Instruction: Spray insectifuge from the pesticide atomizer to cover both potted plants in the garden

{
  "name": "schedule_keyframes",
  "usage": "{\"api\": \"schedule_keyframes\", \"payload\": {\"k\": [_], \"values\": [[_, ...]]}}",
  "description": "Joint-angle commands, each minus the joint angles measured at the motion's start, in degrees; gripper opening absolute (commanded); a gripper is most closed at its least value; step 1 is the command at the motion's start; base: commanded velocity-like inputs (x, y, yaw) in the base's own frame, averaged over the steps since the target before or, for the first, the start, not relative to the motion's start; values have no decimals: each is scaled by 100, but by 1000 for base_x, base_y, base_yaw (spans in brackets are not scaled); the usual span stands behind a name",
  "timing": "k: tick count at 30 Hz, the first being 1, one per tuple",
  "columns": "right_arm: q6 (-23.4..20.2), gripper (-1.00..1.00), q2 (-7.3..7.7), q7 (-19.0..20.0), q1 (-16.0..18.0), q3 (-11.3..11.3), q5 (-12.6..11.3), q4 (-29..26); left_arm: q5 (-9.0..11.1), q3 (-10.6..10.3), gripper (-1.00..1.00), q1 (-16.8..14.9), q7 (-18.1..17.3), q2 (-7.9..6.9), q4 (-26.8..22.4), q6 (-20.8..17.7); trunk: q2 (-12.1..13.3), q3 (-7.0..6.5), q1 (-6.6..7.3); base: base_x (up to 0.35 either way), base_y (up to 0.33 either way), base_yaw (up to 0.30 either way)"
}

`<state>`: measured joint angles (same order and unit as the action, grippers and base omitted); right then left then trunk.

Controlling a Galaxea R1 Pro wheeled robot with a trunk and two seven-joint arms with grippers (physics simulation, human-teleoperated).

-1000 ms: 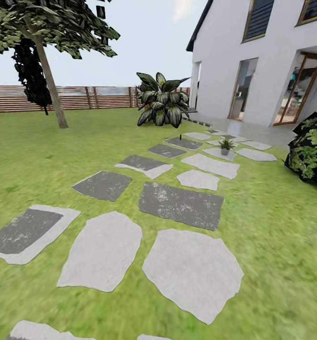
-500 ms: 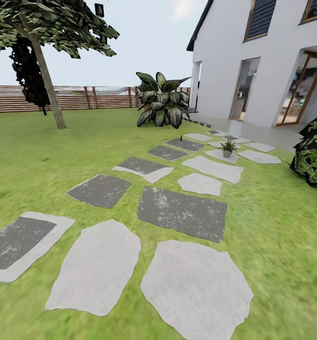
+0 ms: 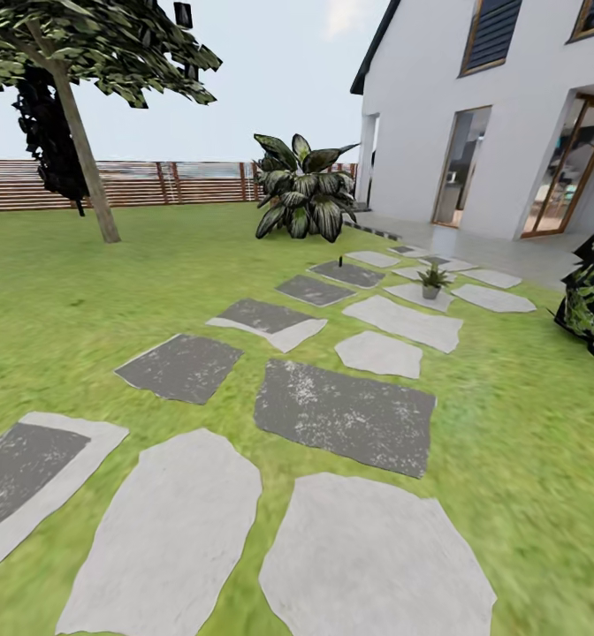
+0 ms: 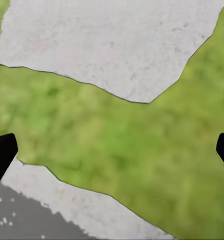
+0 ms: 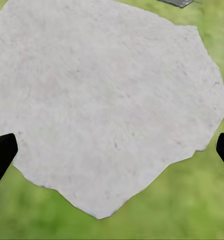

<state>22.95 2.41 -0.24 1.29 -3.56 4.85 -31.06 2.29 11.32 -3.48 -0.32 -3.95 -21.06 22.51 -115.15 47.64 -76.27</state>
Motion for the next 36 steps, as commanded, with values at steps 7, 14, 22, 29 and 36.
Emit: {"api": "schedule_keyframes", "payload": {"k": [7, 14, 22, 29, 36], "values": [[17, 100, -3, -2, 3, -20, 51, 0, 25, -2, 100, -3, -3, 4, 5, 23, -2, 5, -3, 339, 0, 0], [17, 100, -3, -2, 3, -27, 51, 2, 25, -6, 100, -3, -3, 6, -1, 25, -2, 5, -3, 339, 0, 0], [17, 100, -3, -2, 3, -30, 51, 3, 25, -1, 100, -3, -3, 1, 5, 18, -2, 5, -3, 339, 0, 0], [17, 100, -3, -2, 3, -29, 51, 4, 25, 2, 100, -3, -3, -1, 5, 17, -2, 5, -3, 339, 0, 0], [17, 100, -3, -2, 3, -29, 51, 3, 25, 1, 100, -3, -3, -1, 5, 17, -2, 5, -3, 339, 0, 0]]}}
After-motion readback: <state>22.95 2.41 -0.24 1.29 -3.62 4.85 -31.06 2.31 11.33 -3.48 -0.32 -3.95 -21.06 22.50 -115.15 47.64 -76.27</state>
